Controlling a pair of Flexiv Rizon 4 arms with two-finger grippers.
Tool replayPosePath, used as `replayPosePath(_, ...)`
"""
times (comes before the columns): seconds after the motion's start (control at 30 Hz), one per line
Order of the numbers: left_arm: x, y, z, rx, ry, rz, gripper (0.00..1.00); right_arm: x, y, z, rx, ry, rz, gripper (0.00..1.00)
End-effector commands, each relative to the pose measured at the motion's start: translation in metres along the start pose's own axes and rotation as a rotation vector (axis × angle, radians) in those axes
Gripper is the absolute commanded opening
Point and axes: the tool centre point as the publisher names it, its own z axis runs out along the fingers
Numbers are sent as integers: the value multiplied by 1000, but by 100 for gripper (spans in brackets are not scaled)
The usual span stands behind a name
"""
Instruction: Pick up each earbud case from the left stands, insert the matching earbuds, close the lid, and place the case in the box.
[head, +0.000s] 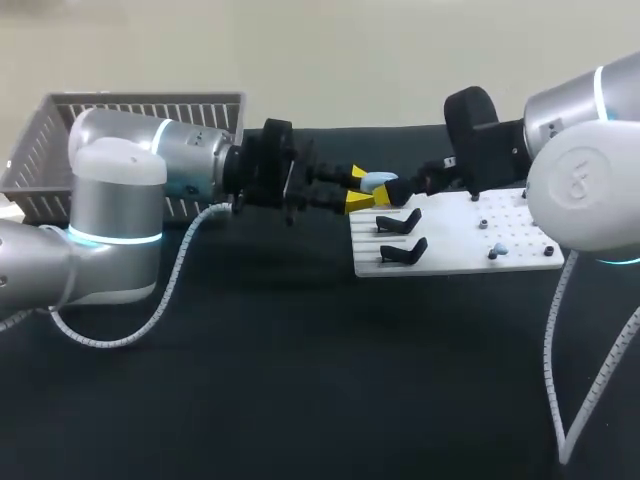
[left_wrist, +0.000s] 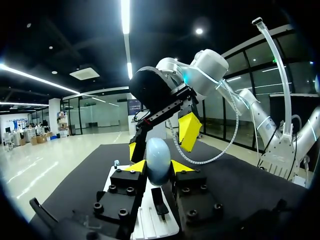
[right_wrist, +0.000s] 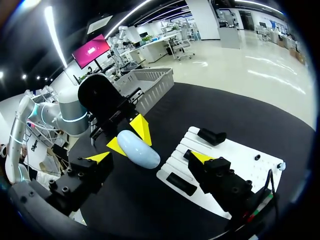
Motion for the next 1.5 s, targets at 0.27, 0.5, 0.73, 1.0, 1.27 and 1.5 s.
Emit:
replayPosePath(0.27, 1, 0, 0, -1, -2, 2, 0, 1, -5, 2, 18, -6, 32, 100)
replayPosePath(0.5, 1, 0, 0, -1, -2, 2, 0, 0, -8, 1, 28, -16, 46, 100)
replayPosePath(0.73, 1, 0, 0, -1, -2, 2, 0, -6, -8, -5, 61, -52, 55, 100)
replayPosePath(1.0, 1, 0, 0, -1, -2, 2, 0, -19, 1, -21, 98, -96, 12, 100)
replayPosePath(1.27, 1, 0, 0, -1, -2, 2, 0, -28, 8, -54, 324, -121, -107, 100)
replayPosePath(1.5, 1, 0, 0, -1, -2, 2, 0, -17, -5, -73, 459, -68, -124, 100)
